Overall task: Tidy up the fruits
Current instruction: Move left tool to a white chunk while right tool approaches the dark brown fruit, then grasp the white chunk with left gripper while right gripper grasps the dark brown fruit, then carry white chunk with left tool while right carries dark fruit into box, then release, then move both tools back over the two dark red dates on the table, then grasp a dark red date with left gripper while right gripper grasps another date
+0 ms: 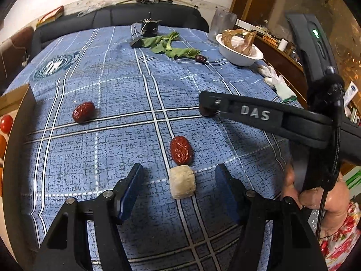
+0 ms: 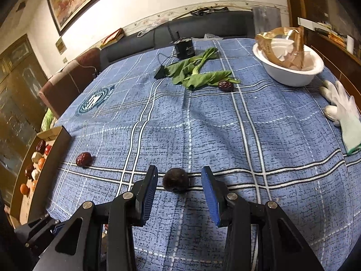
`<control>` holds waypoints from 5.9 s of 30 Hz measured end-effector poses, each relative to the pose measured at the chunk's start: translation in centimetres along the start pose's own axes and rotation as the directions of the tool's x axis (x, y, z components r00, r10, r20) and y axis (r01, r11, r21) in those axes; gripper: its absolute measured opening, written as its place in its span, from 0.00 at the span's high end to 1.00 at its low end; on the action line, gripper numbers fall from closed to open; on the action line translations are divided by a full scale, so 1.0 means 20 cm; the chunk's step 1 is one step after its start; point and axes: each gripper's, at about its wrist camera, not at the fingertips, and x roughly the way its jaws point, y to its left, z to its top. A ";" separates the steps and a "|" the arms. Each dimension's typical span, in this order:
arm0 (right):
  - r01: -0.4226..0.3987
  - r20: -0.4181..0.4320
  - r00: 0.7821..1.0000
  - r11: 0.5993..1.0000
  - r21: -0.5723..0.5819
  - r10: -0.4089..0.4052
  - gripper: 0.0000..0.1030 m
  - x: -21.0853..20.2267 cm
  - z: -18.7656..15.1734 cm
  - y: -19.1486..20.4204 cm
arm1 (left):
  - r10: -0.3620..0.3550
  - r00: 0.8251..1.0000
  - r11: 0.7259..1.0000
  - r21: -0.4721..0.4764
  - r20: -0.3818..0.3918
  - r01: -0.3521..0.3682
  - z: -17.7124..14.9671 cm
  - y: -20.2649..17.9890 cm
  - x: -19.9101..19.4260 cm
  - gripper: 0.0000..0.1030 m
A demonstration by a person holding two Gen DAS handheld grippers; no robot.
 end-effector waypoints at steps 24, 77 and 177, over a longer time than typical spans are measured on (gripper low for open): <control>0.054 0.009 0.999 0.993 -0.105 -0.054 0.76 -0.03 -0.05 0.12 | -0.067 0.996 0.997 0.027 0.053 0.066 -0.02 -0.02 -0.03 0.83; -0.361 -0.229 0.931 0.814 -0.455 0.285 0.74 0.09 -0.40 1.52 | 0.350 0.934 0.819 -0.507 0.067 -0.271 -0.39 1.25 -0.78 0.82; -0.172 -0.120 0.980 0.977 -0.128 0.156 0.69 0.03 -0.17 0.32 | 0.141 0.988 0.981 -0.126 -0.062 -0.148 0.34 0.49 0.14 0.75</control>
